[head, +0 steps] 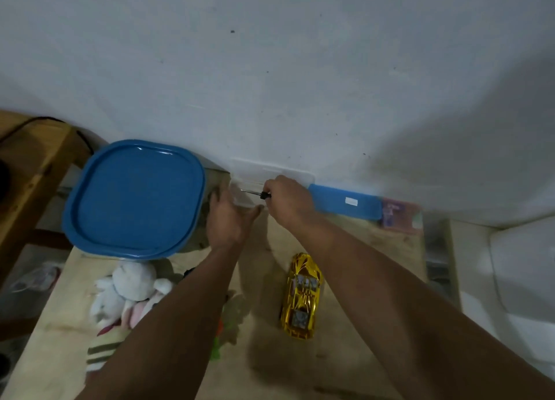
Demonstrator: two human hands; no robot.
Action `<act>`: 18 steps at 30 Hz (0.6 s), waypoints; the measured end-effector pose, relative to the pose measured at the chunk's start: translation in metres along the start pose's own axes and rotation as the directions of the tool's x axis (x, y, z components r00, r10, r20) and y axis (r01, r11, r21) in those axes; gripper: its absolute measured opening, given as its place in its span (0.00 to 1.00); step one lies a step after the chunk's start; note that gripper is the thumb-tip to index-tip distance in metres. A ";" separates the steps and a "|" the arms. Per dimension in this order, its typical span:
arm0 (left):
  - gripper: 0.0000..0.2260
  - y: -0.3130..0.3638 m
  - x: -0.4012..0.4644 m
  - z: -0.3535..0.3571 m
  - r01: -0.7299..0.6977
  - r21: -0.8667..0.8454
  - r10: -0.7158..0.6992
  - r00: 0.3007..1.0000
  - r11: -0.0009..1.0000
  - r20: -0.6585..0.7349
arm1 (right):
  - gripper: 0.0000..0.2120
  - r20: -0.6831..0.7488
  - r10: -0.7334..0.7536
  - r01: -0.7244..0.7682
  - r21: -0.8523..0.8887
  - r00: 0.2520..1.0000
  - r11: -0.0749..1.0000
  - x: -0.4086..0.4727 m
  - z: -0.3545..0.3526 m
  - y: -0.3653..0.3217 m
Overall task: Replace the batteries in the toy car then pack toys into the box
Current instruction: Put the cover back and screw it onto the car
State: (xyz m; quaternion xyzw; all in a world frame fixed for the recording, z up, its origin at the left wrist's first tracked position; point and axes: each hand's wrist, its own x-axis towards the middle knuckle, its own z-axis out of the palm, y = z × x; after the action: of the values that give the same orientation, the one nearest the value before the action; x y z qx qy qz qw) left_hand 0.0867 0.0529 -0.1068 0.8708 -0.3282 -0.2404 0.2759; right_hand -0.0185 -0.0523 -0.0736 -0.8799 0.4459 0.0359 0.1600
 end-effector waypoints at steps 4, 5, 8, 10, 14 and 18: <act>0.41 0.000 0.005 -0.003 -0.028 -0.054 0.028 1.000 0.998 0.008 | 0.09 -0.140 -0.065 0.056 -0.064 0.988 0.996 0.000 0.006 -0.002; 0.40 0.001 0.003 -0.004 -0.027 -0.066 0.028 1.000 0.997 0.009 | 0.10 -0.181 -0.071 0.063 -0.054 0.981 0.997 -0.003 0.005 -0.002; 0.37 0.005 -0.002 -0.008 -0.024 -0.083 0.024 1.000 0.996 0.005 | 0.16 -0.287 -0.049 0.057 0.021 0.957 0.998 -0.018 0.002 0.003; 0.35 0.007 -0.003 -0.010 -0.026 -0.081 0.027 1.000 0.996 0.014 | 0.18 -0.316 -0.041 0.061 0.055 0.948 0.997 -0.026 -0.001 0.008; 0.36 0.010 -0.002 -0.011 0.006 -0.062 -0.004 1.000 0.998 0.024 | 0.22 -0.319 0.057 -0.007 0.153 0.946 0.988 -0.031 -0.009 0.015; 0.33 0.008 -0.002 -0.009 0.010 -0.026 -0.010 1.000 1.000 0.009 | 0.19 -0.310 0.078 -0.035 0.139 0.948 0.990 -0.034 -0.012 0.016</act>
State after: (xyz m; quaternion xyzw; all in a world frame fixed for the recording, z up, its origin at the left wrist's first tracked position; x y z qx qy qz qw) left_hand 0.0877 0.0519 -0.0949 0.8677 -0.3220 -0.2501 0.2845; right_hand -0.0521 -0.0388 -0.0588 -0.8487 0.4921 -0.1296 0.1438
